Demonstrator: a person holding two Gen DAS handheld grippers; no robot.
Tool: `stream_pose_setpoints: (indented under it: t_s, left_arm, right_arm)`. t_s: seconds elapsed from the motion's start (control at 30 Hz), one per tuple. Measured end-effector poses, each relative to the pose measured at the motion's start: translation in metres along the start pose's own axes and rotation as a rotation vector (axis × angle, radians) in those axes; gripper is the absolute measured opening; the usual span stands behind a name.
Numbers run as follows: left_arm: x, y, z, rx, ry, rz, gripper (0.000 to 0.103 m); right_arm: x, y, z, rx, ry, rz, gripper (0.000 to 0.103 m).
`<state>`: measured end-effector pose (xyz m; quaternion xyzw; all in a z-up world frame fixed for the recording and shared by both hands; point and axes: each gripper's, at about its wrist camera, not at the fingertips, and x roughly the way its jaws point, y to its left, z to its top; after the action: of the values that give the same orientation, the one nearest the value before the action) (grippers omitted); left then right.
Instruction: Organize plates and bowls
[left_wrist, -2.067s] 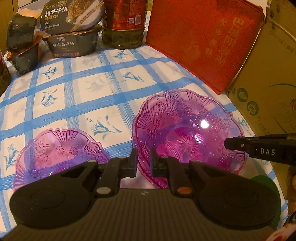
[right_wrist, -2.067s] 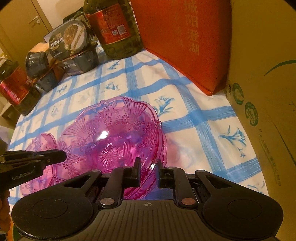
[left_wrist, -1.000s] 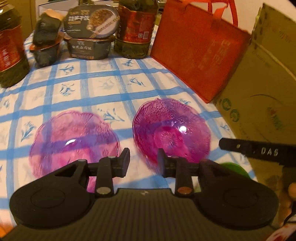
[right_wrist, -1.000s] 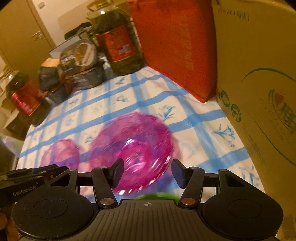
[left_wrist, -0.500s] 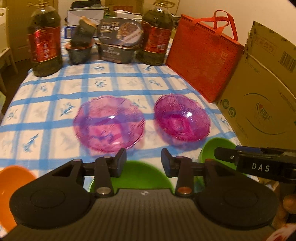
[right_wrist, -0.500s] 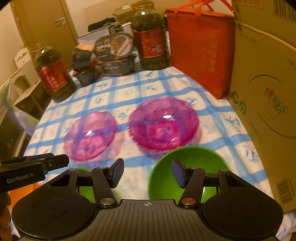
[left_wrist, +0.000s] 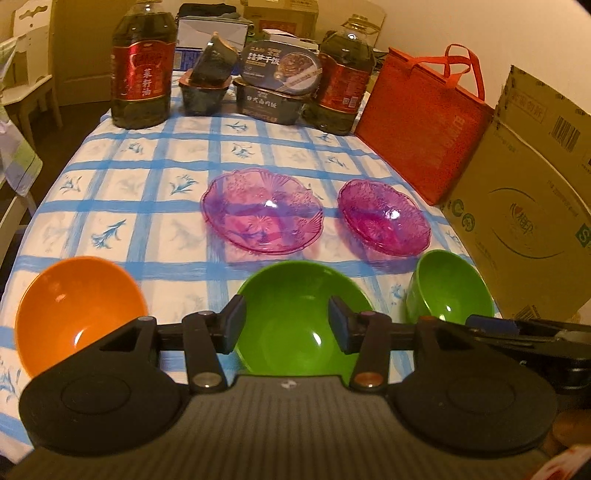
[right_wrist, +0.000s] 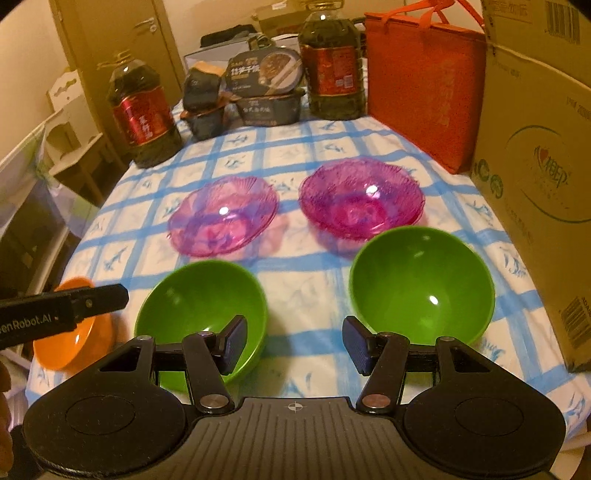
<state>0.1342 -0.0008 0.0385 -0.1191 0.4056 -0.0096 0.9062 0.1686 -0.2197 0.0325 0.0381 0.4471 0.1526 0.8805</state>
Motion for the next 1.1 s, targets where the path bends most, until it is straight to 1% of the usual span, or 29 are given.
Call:
stream_pose_setpoints:
  t_s: [0.17,0.3,0.4,0.57,0.73,0.87,0.97,1.1]
  left_arm:
    - [-0.003,0.008,-0.006,-0.012,0.001,0.007,0.045]
    - [-0.002,0.015,-0.004,-0.02,0.001,0.01,0.047]
    - [0.001,0.021,0.001,-0.025,-0.001,0.02,0.047]
    - [0.015,0.041,0.019,-0.037,-0.003,0.051,0.05]
    - [0.048,0.065,0.052,-0.026,0.028,0.07,0.051]
    - [0.084,0.074,0.079,0.058,0.049,0.088,0.051]
    - [0.115,0.084,0.096,0.084,0.076,0.086,0.051]
    - [0.156,0.094,0.114,0.079,0.136,0.061,0.049]
  right_arm:
    - [0.001,0.008,-0.004,-0.004,0.006,0.008,0.057]
    - [0.003,0.01,-0.001,0.0,0.004,0.015,0.057]
    - [0.007,0.011,0.005,0.011,0.0,0.026,0.057]
    - [0.024,0.011,0.03,0.056,-0.012,0.071,0.057]
    - [0.059,0.012,0.061,0.093,-0.006,0.099,0.057]
    - [0.096,0.01,0.083,0.107,0.034,0.11,0.057]
    - [0.128,0.009,0.098,0.107,0.069,0.106,0.057]
    - [0.169,0.005,0.109,0.126,0.126,0.104,0.055]
